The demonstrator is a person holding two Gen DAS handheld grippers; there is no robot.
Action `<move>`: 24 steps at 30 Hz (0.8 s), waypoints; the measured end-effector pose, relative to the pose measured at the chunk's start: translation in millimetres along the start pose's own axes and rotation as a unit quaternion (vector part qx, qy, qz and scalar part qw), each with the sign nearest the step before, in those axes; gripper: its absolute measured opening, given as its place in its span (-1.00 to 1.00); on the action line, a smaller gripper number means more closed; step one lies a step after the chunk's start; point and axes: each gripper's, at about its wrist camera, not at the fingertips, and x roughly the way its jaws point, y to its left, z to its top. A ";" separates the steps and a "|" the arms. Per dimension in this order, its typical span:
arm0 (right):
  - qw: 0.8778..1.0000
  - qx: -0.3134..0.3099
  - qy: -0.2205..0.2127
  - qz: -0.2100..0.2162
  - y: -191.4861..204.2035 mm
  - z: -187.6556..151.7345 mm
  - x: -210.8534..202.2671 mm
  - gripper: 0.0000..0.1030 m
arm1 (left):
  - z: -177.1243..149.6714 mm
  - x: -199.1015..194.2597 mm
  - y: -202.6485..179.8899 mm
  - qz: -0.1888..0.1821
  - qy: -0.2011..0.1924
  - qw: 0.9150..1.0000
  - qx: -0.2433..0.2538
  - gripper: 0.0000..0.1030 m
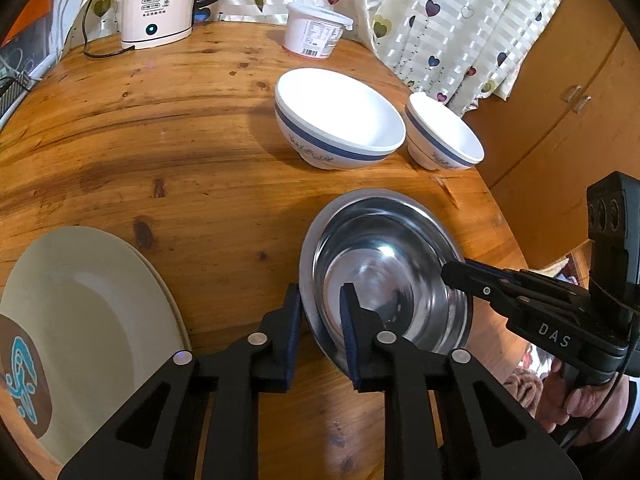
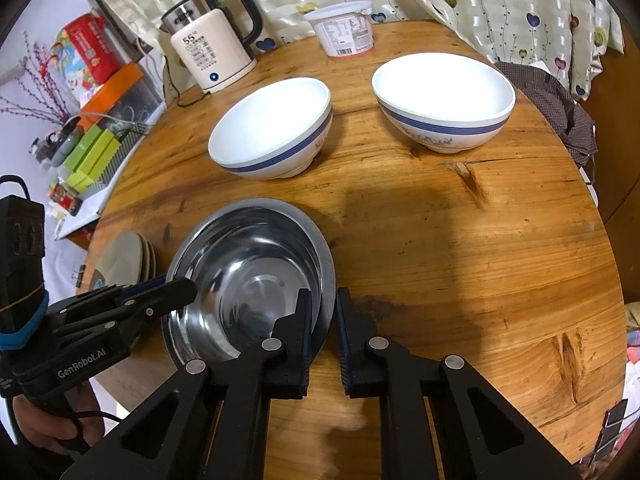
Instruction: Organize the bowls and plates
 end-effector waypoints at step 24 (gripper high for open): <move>1.000 0.005 -0.007 0.004 -5.4 6.4 -7.3 -0.52 | 7.2 0.8 11.1 -0.002 -0.003 1.000 -0.025 -0.41</move>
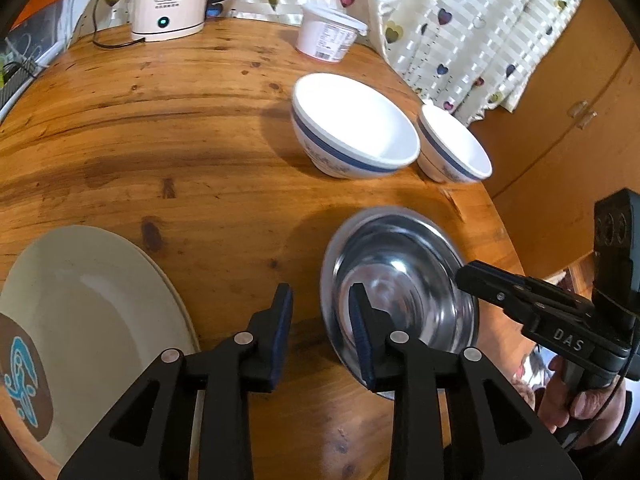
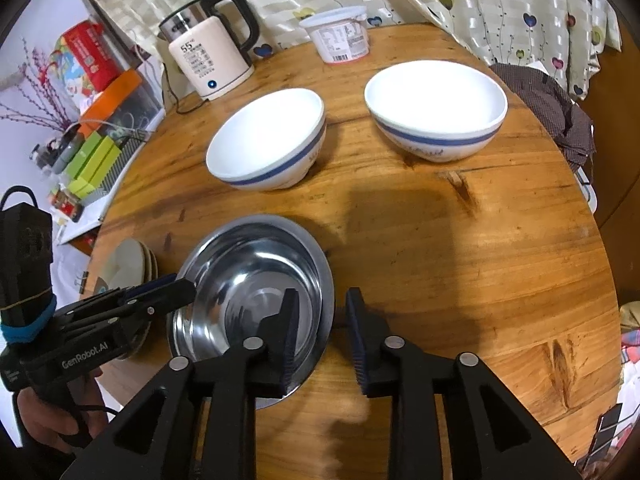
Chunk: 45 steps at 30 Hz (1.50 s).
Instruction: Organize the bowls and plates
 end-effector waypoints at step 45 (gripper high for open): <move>0.998 0.031 -0.014 0.060 -9.0 105.2 55.0 -0.59 | 95.9 46.7 -0.4 0.007 -0.022 0.998 -0.051 -0.41</move>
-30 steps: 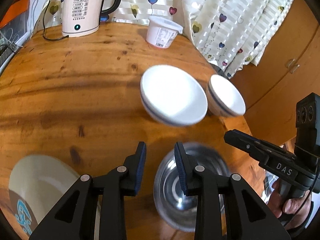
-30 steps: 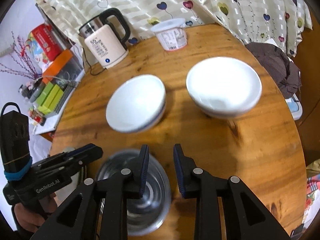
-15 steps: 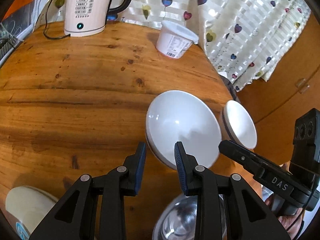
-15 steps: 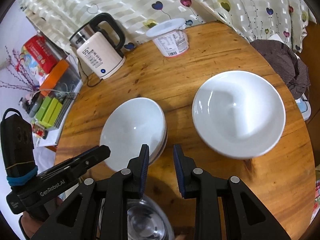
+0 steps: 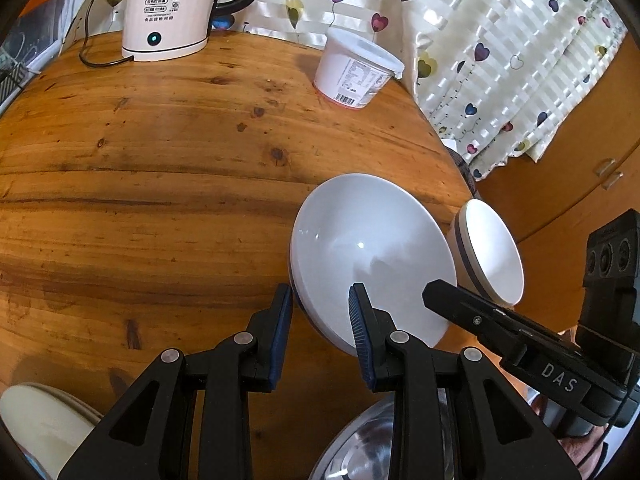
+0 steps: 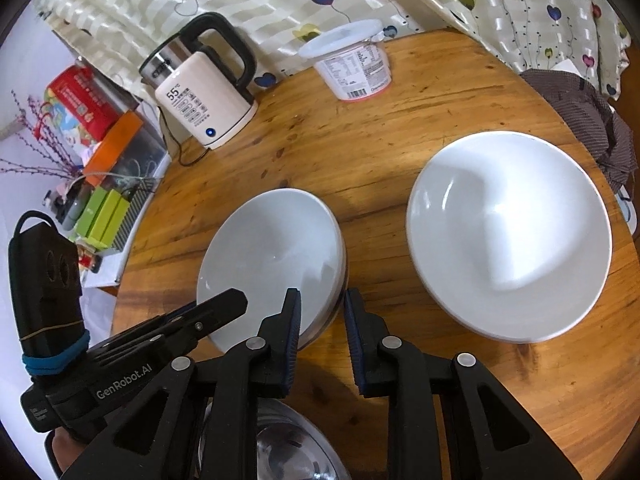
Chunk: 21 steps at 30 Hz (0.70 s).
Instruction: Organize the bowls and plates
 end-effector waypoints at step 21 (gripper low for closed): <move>0.999 -0.031 -0.030 -0.004 30.3 -8.1 -36.8 -0.60 | -9.4 -40.7 -7.4 0.002 -0.030 0.999 0.019 -0.41</move>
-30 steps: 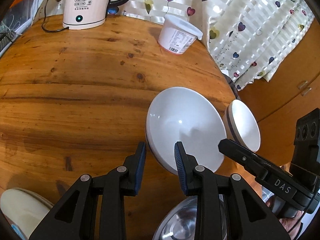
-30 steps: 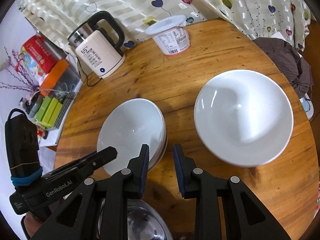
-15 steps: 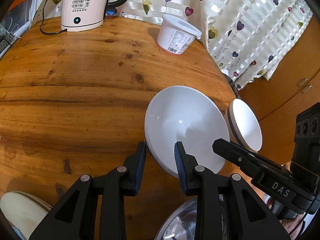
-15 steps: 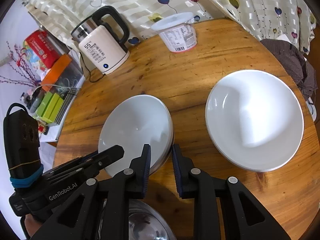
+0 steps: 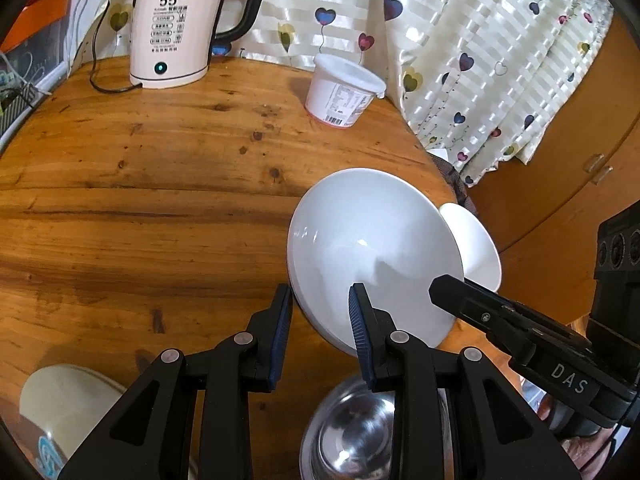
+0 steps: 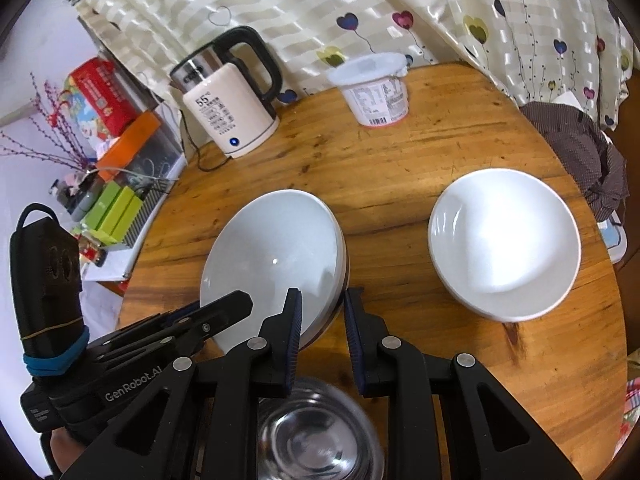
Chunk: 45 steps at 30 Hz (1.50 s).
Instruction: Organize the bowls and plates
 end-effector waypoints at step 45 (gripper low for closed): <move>0.999 0.035 0.030 -0.013 -2.5 -103.4 -58.5 -0.59 | -95.0 -40.3 -32.7 0.006 0.051 0.998 0.036 -0.41</move>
